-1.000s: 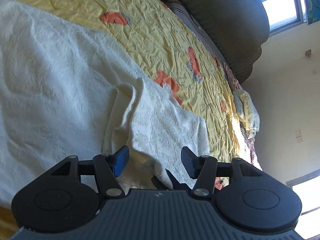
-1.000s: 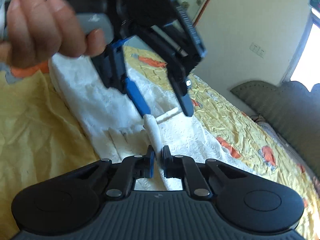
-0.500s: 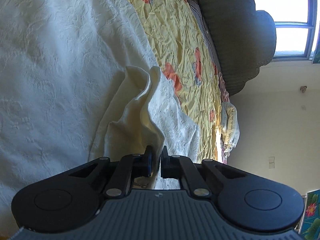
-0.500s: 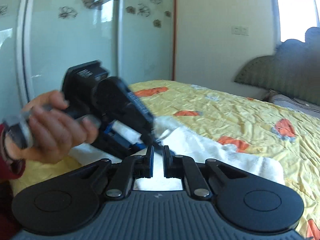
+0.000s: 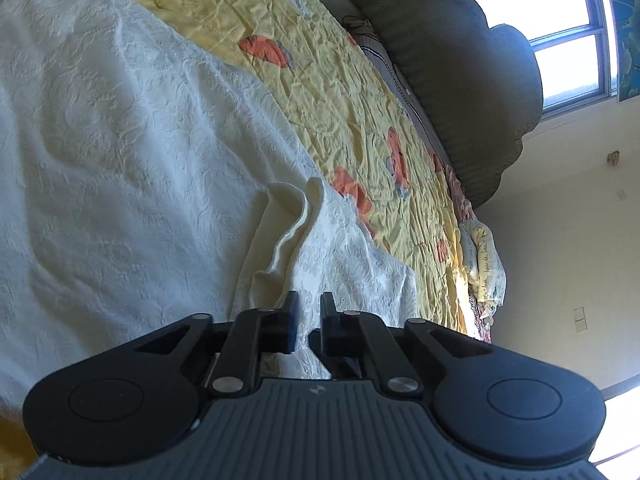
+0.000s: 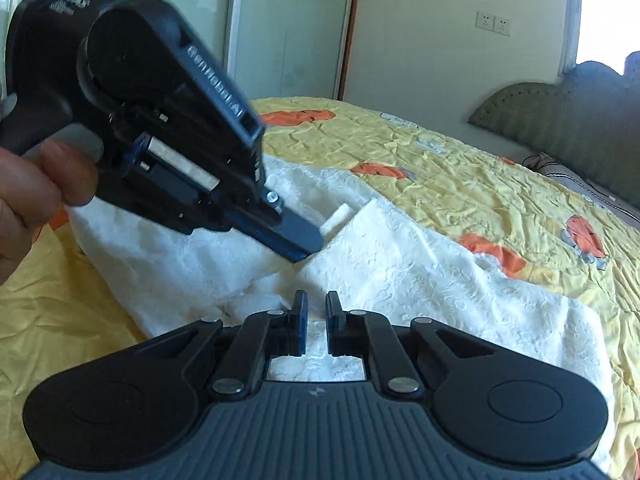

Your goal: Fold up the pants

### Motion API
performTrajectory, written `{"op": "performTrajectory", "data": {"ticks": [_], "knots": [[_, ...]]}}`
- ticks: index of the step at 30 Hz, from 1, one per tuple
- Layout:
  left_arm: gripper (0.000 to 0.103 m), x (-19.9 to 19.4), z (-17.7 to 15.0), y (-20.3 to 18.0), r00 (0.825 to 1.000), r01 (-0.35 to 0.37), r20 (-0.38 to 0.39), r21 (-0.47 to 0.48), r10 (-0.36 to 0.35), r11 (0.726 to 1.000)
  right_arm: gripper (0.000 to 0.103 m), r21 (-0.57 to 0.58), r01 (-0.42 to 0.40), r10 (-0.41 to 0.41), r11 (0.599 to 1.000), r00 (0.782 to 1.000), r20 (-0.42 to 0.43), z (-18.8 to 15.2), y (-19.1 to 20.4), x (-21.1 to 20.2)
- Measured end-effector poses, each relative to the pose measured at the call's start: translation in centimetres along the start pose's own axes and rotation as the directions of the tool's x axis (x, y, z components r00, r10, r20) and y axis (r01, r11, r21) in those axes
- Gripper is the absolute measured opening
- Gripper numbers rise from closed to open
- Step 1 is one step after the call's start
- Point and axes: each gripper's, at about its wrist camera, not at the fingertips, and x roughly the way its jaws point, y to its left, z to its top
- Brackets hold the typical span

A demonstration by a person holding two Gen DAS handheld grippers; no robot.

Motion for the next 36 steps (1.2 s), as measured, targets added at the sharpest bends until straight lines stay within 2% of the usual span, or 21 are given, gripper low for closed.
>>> {"op": "performTrajectory", "data": {"ticks": [2, 5, 6, 9, 13, 16, 19, 23, 24, 25, 26, 27, 28, 29, 30, 31, 33, 36], "knots": [[0.035, -0.2, 0.1, 0.5, 1.0, -0.006, 0.011, -0.02, 0.006, 1.0, 0.015, -0.048, 0.014, -0.012, 0.999, 1.0, 0.027, -0.1, -0.1, -2.2], [0.054, -0.2, 0.3, 0.7, 1.0, 0.004, 0.013, -0.034, -0.004, 0.999, 0.045, -0.159, 0.032, -0.025, 0.987, 0.999, 0.048, -0.8, 1.4, -4.3], [0.055, -0.3, 0.2, 0.6, 1.0, 0.007, 0.016, -0.036, -0.007, 0.999, 0.059, -0.198, 0.027, -0.016, 0.98, 0.998, 0.056, -1.2, 1.9, -4.6], [0.055, -0.5, -0.1, 0.2, 1.0, 0.016, 0.002, -0.024, -0.016, 1.0, 0.058, -0.288, 0.062, -0.042, 0.956, 0.996, 0.074, -1.7, 3.8, -4.8], [0.056, -1.0, -0.2, -0.2, 0.999, 0.034, -0.003, -0.007, -0.034, 0.999, 0.058, -0.364, 0.113, -0.11, 0.925, 0.994, 0.029, -2.2, 4.8, -3.3], [0.059, -1.7, -0.1, -0.4, 0.999, 0.04, 0.016, 0.003, -0.04, 0.999, 0.058, -0.429, 0.184, -0.187, 0.885, 0.982, 0.035, -2.8, 5.3, -2.9], [0.062, -1.7, -0.2, -0.4, 0.999, 0.04, 0.013, -0.004, -0.04, 0.999, 0.058, -0.464, 0.267, -0.285, 0.845, 0.958, 0.031, -3.0, 5.2, -1.8], [0.063, -0.7, -0.3, 0.2, 0.996, 0.071, -0.049, -0.056, -0.074, 0.996, 0.058, -0.552, 0.264, -0.279, 0.791, 0.958, 0.059, -3.0, 6.5, -0.5], [0.063, -0.5, -0.4, 0.3, 0.995, 0.075, -0.059, -0.07, -0.079, 0.995, 0.054, -0.577, 0.269, -0.28, 0.771, 0.957, 0.072, -3.2, 7.0, 0.0], [0.063, -0.3, -0.5, 0.4, 0.994, 0.082, -0.069, -0.081, -0.088, 0.993, 0.036, -0.601, 0.267, -0.282, 0.753, 0.957, 0.072, -3.5, 7.2, 0.6], [0.063, -0.2, -0.6, 0.5, 0.992, 0.088, -0.081, -0.091, -0.095, 0.992, 0.024, -0.618, 0.259, -0.282, 0.742, 0.957, 0.063, -3.7, 7.3, 1.3], [0.063, -0.1, -0.6, 0.5, 0.991, 0.094, -0.09, -0.1, -0.103, 0.991, 0.008, -0.62, 0.254, -0.279, 0.742, 0.959, 0.059, -3.8, 7.2, 1.6], [0.064, 0.0, -0.5, 0.5, 0.99, 0.096, -0.096, -0.106, -0.106, 0.99, 0.008, -0.615, 0.256, -0.277, 0.746, 0.959, 0.062, -3.8, 7.1, 1.7], [0.066, 0.1, -0.4, 0.4, 0.989, 0.098, -0.099, -0.107, -0.109, 0.989, 0.008, -0.59, 0.254, -0.266, 0.766, 0.962, 0.067, -3.7, 6.7, 1.3], [0.067, 0.3, -0.3, 0.3, 0.989, 0.103, -0.098, -0.107, -0.113, 0.989, 0.008, -0.555, 0.246, -0.252, 0.794, 0.965, 0.067, -3.4, 6.1, 0.9], [0.068, 0.6, -0.1, 0.3, 0.989, 0.105, -0.095, -0.109, -0.116, 0.988, 0.008, -0.487, 0.23, -0.226, 0.842, 0.972, 0.066, -2.8, 5.1, 0.2], [0.069, 1.5, 0.3, 0.1, 0.989, 0.109, -0.089, -0.113, -0.119, 0.988, 0.008, -0.361, 0.186, -0.174, 0.914, 0.982, 0.067, -1.8, 3.1, -1.6], [0.069, 3.5, 0.7, 0.1, 0.985, 0.118, -0.108, -0.158, -0.136, 0.98, 0.008, -0.201, 0.122, -0.107, 0.972, 0.991, 0.085, -0.6, 0.3, -3.7]]}}
